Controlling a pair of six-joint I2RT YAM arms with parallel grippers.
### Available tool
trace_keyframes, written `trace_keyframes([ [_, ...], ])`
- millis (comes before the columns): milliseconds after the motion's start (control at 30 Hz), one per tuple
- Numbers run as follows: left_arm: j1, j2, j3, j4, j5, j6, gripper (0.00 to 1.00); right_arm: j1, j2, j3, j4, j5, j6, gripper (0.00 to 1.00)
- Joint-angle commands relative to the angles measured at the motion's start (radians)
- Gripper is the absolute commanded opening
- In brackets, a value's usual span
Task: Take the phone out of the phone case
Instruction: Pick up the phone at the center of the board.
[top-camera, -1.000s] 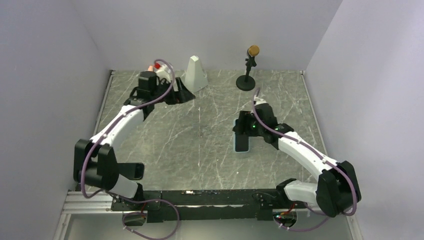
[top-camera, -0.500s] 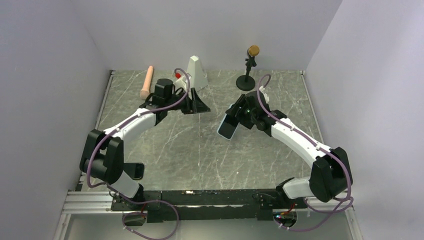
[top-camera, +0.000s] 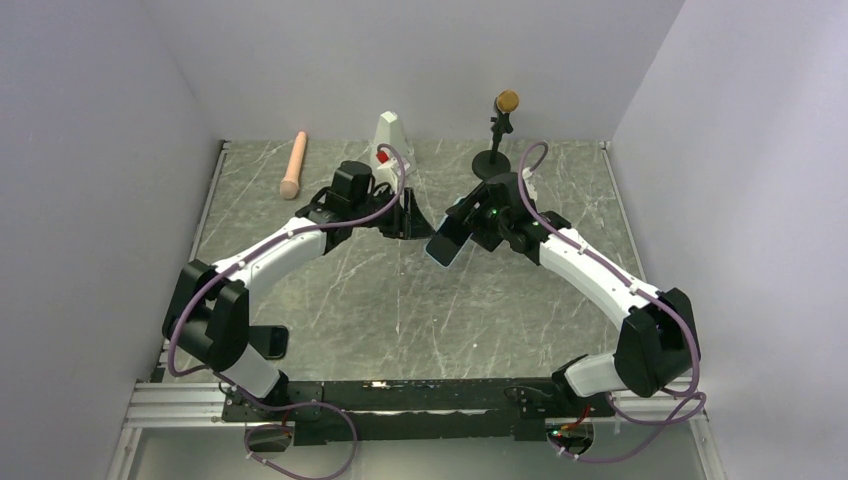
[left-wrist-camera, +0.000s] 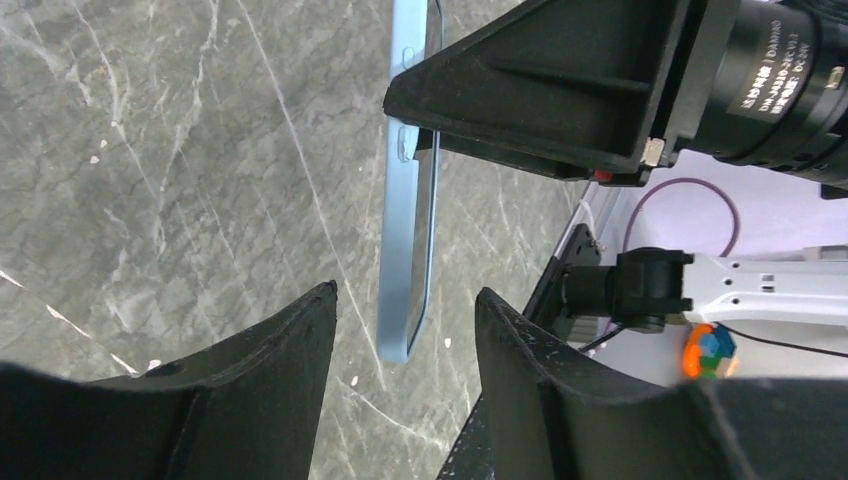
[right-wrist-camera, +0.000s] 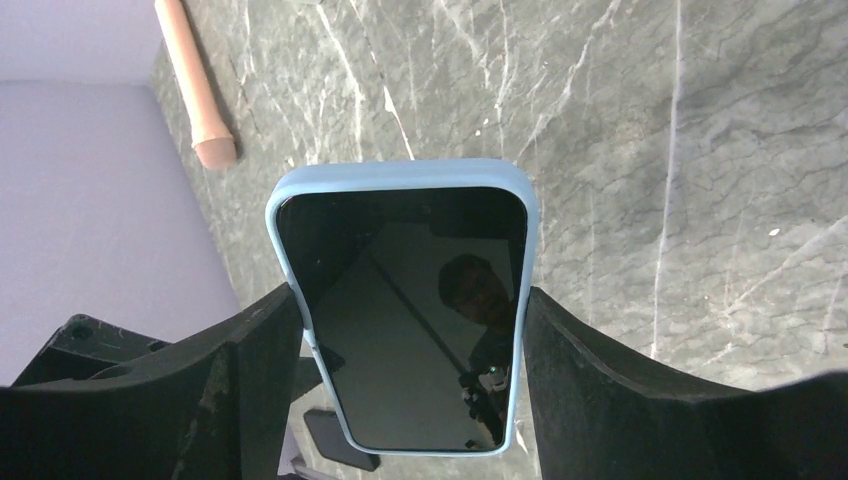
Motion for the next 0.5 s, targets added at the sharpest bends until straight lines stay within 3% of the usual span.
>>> trace_keyframes([
  [0,-0.03,0.005,0.064,-0.07,-0.067,0.078,0.56,0.016,-0.033,0.055,0.092,-0.022,0.056,0.0],
  [267,-0.067,0.024,0.077,-0.087,-0.063,0.085,0.5,0.025,-0.051,0.024,0.158,-0.033,0.071,0.0],
  [467,-0.072,0.056,0.1,-0.107,-0.034,0.095,0.2,0.028,-0.1,-0.05,0.24,-0.052,0.071,0.0],
])
